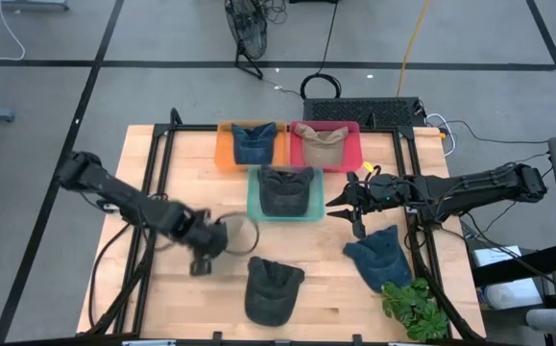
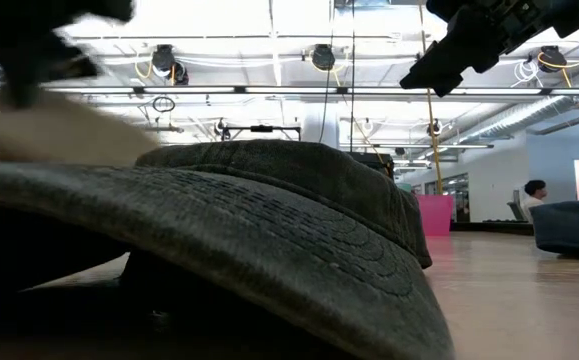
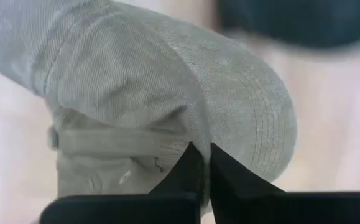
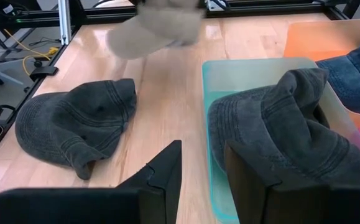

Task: Pick & Place hat
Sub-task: Put the brown cap into the pink bin

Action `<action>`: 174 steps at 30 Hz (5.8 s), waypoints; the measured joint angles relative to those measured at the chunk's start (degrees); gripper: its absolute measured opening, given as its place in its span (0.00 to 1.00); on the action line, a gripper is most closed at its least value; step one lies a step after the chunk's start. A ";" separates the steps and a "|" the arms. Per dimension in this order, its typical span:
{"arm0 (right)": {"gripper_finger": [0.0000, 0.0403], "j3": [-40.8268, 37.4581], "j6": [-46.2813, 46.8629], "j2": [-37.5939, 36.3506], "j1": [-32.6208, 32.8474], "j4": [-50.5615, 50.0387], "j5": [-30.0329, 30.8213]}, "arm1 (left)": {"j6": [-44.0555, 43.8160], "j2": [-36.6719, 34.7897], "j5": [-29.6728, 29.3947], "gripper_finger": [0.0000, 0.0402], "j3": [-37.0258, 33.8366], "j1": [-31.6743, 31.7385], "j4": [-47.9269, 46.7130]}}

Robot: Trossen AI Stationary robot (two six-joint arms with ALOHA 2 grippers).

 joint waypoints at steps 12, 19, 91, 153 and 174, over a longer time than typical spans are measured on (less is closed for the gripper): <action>0.25 -0.02 -3.65 0.01 0.02 1.39 0.00 | 42.16 0.59 -20.55 0.02 15.91 20.43 16.84; 0.25 -0.02 -6.56 0.00 0.00 2.64 0.09 | 59.83 3.61 -18.04 0.02 15.21 33.55 40.24; 0.25 -5.38 -24.66 0.00 -0.15 17.68 25.27 | 49.30 14.98 -21.00 0.16 14.13 34.18 43.95; 0.25 6.39 -11.78 24.97 -29.08 27.76 7.09 | 30.93 -14.97 21.43 0.16 -19.43 37.90 77.99; 0.25 9.54 -8.86 30.12 -42.10 32.52 -18.26 | 30.46 -11.48 24.60 0.16 -19.36 53.14 84.47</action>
